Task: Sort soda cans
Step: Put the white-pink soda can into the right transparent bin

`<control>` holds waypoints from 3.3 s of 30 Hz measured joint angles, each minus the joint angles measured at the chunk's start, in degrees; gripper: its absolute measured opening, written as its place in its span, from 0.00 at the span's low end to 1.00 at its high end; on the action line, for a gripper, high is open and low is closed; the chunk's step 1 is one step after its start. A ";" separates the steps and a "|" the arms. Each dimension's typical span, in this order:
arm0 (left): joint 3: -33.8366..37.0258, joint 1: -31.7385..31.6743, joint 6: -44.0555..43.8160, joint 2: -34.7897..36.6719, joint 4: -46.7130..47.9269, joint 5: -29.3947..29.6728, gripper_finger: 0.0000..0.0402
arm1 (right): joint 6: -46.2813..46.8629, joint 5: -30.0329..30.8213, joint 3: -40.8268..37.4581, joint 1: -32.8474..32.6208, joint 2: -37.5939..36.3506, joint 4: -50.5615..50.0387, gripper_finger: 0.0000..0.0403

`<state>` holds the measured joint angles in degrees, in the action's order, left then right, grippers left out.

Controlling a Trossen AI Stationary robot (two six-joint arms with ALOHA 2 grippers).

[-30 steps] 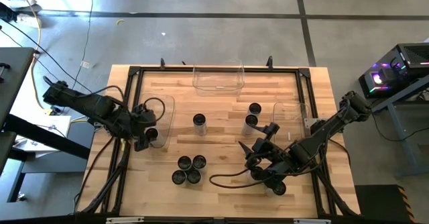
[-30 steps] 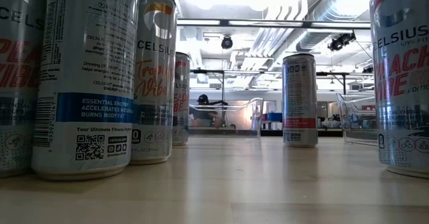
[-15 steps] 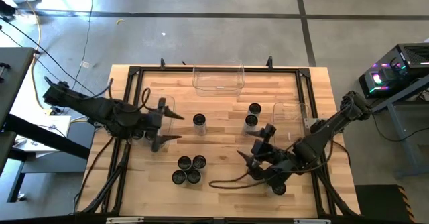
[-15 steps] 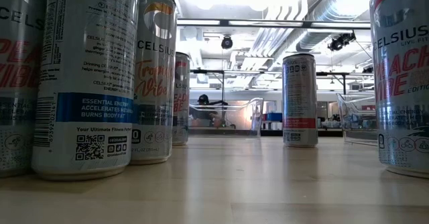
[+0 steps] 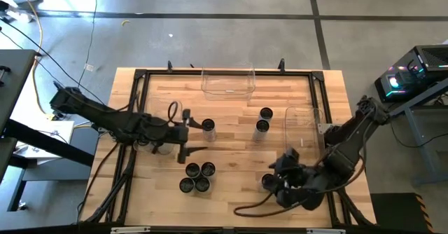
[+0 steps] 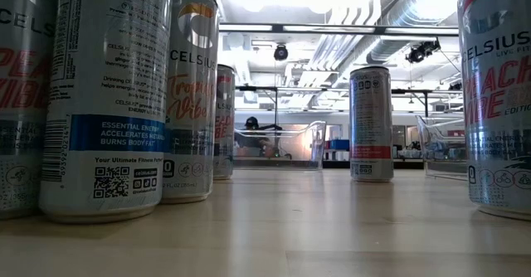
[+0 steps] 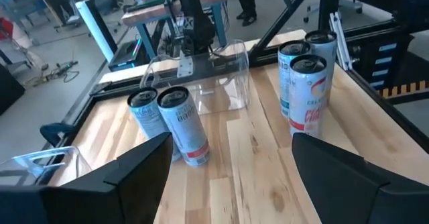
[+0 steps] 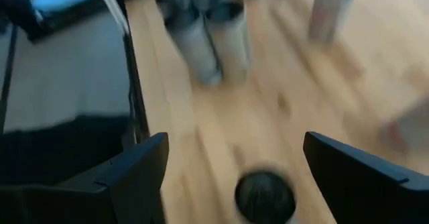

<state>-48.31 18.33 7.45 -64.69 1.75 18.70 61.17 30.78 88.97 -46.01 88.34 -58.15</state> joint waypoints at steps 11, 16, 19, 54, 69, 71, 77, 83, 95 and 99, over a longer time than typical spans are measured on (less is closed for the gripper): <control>0.00 -0.04 1.65 -0.24 -0.51 0.95 0.75 | -0.48 -3.52 -0.17 6.55 5.49 -8.31 0.85; 0.00 -0.04 0.23 -0.24 -0.06 1.57 0.75 | -15.28 -8.54 -0.22 14.36 3.02 -15.54 0.85; 0.00 -0.04 -2.04 -0.24 2.33 1.60 0.75 | -21.01 -15.92 -0.19 18.30 1.11 -15.11 0.85; 0.02 -0.07 -5.28 -0.24 7.48 3.45 0.75 | -0.61 -17.33 -0.13 11.14 10.20 -9.34 0.82; 0.04 -0.07 -5.30 -0.24 7.66 4.16 0.75 | 0.85 -14.15 4.09 8.64 10.33 -10.54 0.82; 0.04 -0.07 -5.29 -0.24 8.16 4.18 0.75 | 1.68 -14.31 3.48 8.67 10.35 -11.21 0.82; 0.04 -0.11 -4.36 -0.24 8.71 5.33 0.75 | 3.04 -14.81 0.38 8.71 10.31 -8.97 0.82; 0.04 -0.11 -4.38 -0.24 8.73 5.78 0.75 | 1.96 -14.92 -2.36 8.71 10.01 -6.79 0.82; 0.04 -0.11 -4.38 -0.24 8.73 6.01 0.75 | 1.38 -14.92 -2.34 8.71 10.17 -5.62 0.82; 0.04 -0.11 -4.40 -0.24 8.72 6.01 0.75 | 1.24 -14.94 -2.34 8.73 10.22 -5.35 0.82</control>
<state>-48.27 18.22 3.05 -64.93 10.47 24.71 62.40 15.84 86.63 -37.28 98.56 -63.51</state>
